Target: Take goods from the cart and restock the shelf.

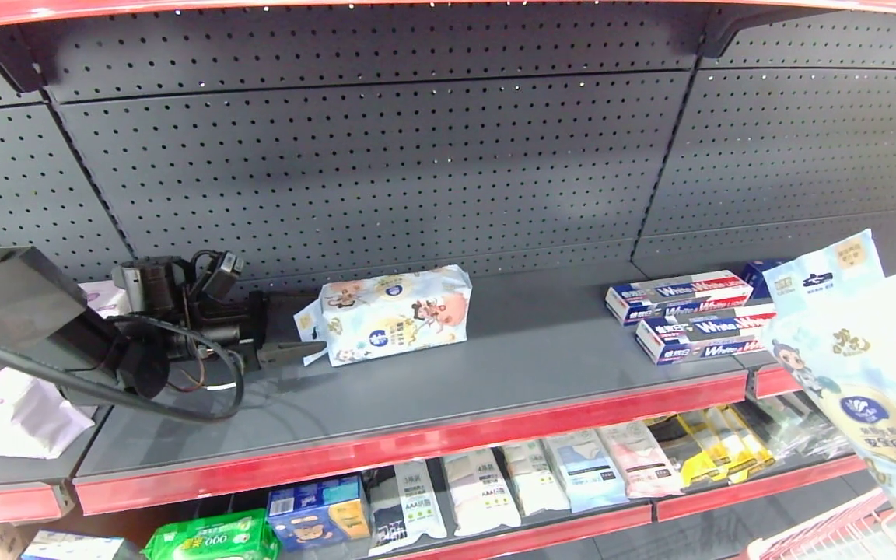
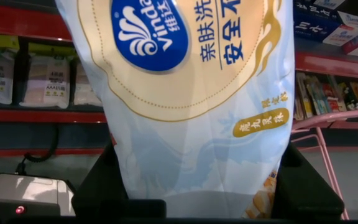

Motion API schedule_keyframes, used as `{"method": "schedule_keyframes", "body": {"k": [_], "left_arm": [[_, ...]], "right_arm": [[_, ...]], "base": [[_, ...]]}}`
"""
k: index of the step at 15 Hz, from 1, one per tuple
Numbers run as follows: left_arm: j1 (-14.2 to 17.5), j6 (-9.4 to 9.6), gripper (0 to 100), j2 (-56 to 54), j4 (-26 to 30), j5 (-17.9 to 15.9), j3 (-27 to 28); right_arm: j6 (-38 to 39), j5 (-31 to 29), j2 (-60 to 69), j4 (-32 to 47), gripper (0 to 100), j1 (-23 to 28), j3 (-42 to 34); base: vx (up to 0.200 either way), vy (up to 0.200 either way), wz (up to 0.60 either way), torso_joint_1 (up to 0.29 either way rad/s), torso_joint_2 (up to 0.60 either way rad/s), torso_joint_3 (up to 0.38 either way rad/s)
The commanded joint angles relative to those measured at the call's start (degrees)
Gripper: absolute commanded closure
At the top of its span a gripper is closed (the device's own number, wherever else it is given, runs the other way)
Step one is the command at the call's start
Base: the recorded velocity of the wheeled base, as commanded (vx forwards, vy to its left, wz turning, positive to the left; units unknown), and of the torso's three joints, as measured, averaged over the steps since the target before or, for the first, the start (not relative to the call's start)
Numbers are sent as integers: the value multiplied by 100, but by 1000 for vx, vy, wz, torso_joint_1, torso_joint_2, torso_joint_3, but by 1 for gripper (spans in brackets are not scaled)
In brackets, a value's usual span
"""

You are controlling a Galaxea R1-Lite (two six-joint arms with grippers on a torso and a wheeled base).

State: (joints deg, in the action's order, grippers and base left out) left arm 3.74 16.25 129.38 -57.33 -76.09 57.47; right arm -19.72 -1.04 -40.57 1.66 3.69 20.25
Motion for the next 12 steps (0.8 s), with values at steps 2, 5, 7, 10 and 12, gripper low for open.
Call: {"method": "schedule_keyframes", "body": {"k": [2,5,7,10,12], "left_arm": [[-93,1,0,149,-199,-2,-43],[-102,1,0,272,-226,16,-7],[-102,1,0,307,-226,16,10],[-93,-8,0,298,-226,7,81],[-207,-25,0,325,-270,24,116]], "right_arm": [[-5,-2,-30,1,100,0,-39],[-5,-11,-56,1,100,0,-56],[-5,-2,-56,-8,100,0,-91],[-5,-2,-65,-8,100,0,-144],[12,-2,5,-8,100,0,-241]], "base": [[0,0,0,0,0,0],[0,0,0,0,0,0],[0,0,0,0,0,0],[0,0,0,0,0,0],[0,0,0,0,0,0]]}}
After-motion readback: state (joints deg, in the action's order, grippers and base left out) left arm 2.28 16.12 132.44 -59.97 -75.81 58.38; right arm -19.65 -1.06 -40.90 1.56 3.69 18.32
